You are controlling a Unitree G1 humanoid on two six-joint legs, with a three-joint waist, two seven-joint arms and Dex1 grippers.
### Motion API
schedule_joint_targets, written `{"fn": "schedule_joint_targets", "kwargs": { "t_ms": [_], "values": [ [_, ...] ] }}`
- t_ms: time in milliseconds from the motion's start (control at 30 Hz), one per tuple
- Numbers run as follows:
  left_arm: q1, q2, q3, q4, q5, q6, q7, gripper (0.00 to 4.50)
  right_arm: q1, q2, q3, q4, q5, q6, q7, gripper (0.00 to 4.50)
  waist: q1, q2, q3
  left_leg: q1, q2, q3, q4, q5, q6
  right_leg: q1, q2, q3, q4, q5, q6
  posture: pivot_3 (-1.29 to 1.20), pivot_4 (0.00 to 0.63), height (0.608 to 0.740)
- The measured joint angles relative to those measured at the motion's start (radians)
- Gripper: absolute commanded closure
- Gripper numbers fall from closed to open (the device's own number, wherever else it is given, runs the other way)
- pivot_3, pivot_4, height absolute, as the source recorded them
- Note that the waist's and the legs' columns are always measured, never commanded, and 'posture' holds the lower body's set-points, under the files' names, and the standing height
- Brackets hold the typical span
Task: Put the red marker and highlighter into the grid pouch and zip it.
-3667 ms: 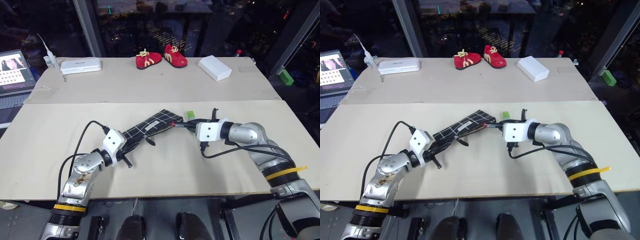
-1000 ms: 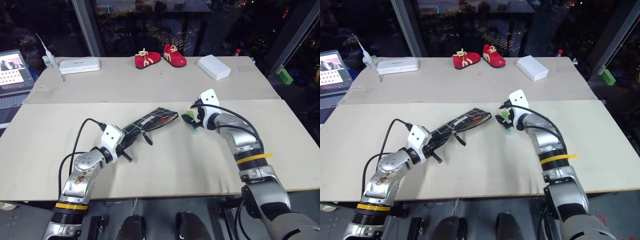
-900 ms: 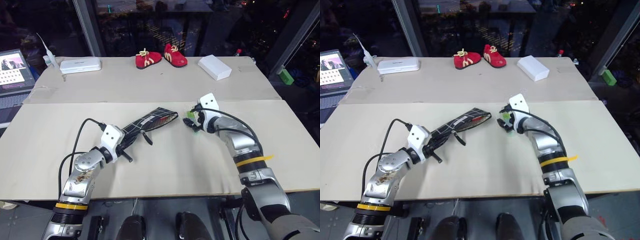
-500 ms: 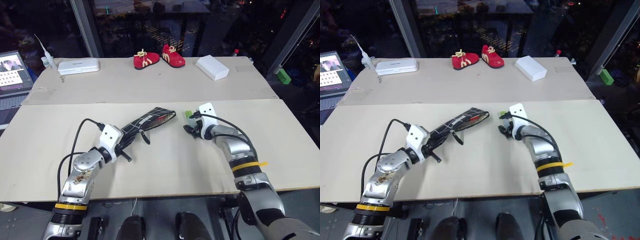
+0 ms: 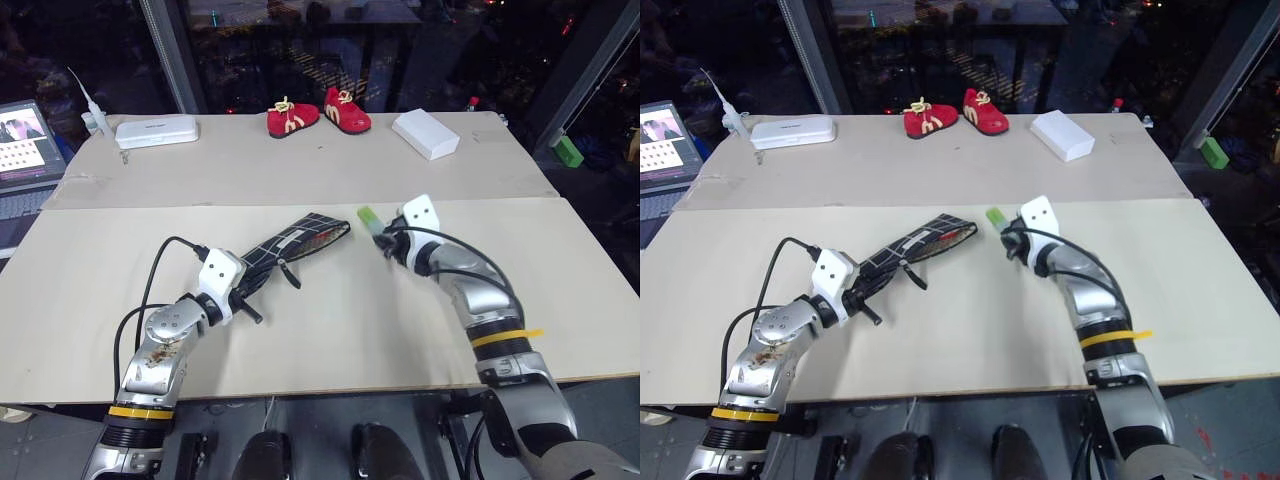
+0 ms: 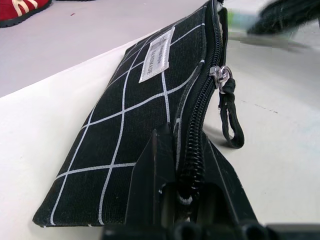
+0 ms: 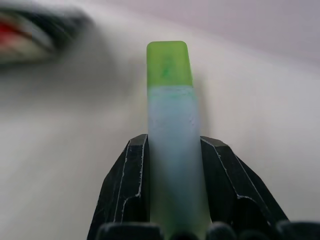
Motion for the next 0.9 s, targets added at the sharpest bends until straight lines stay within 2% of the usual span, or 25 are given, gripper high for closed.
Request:
{"fn": "schedule_joint_targets", "kwargs": {
  "t_ms": [133, 233, 367, 567, 667, 900],
  "values": [
    [-0.011, -0.001, -0.001, 0.001, 0.0, 0.0, -0.006, 4.5, -0.019, -0.112, 0.011, -0.078, -0.015, -0.185, 0.136, 3.43, 0.004, 0.0, 0.0, 0.0, -0.001, 0.0, 0.0, 0.0, 0.0, 0.001, 0.0, -0.001, -0.001, 0.0, 0.0, 0.0, 0.15, 0.74],
    [-0.012, -0.004, -0.002, 0.004, 0.0, 0.0, -0.008, 4.5, 0.019, -0.23, 0.072, -0.143, -0.029, -0.336, 0.313, 3.43, 0.005, 0.0, 0.0, 0.0, -0.001, -0.001, 0.0, 0.0, 0.0, 0.002, 0.0, -0.001, -0.002, 0.0, 0.0, 0.0, 0.15, 0.74],
    [-0.012, -0.009, -0.003, 0.004, 0.001, -0.001, -0.008, 4.5, 0.048, -0.299, 0.149, -0.133, -0.115, -0.456, 0.396, 3.43, 0.001, 0.0, 0.0, 0.002, -0.001, 0.001, 0.0, 0.0, 0.0, 0.002, 0.0, 0.001, -0.001, 0.0, 0.0, 0.0, 0.15, 0.74],
    [-0.013, -0.02, -0.016, 0.007, 0.001, -0.004, -0.011, 4.5, 0.028, -0.266, 0.2, -0.062, -0.239, -0.548, 0.357, 3.43, -0.001, -0.001, 0.0, 0.003, -0.001, 0.001, 0.0, 0.0, 0.0, 0.002, 0.001, 0.001, 0.0, 0.0, 0.0, 0.0, 0.15, 0.74],
    [-0.015, -0.024, -0.022, 0.007, 0.001, -0.009, -0.014, 4.5, 0.009, -0.23, 0.222, -0.048, -0.266, -0.554, 0.342, 3.43, 0.002, -0.001, 0.0, 0.002, -0.001, 0.001, 0.0, 0.0, 0.0, 0.002, 0.0, 0.001, 0.0, 0.0, 0.0, 0.0, 0.15, 0.74],
    [-0.016, -0.033, -0.044, 0.007, 0.003, -0.021, -0.018, 4.5, 0.005, -0.228, 0.238, -0.016, -0.312, -0.599, 0.339, 3.43, 0.009, -0.001, 0.0, 0.002, -0.001, 0.001, 0.0, 0.0, 0.0, 0.002, -0.001, 0.001, -0.001, 0.0, 0.0, 0.0, 0.15, 0.74]
  ]
}}
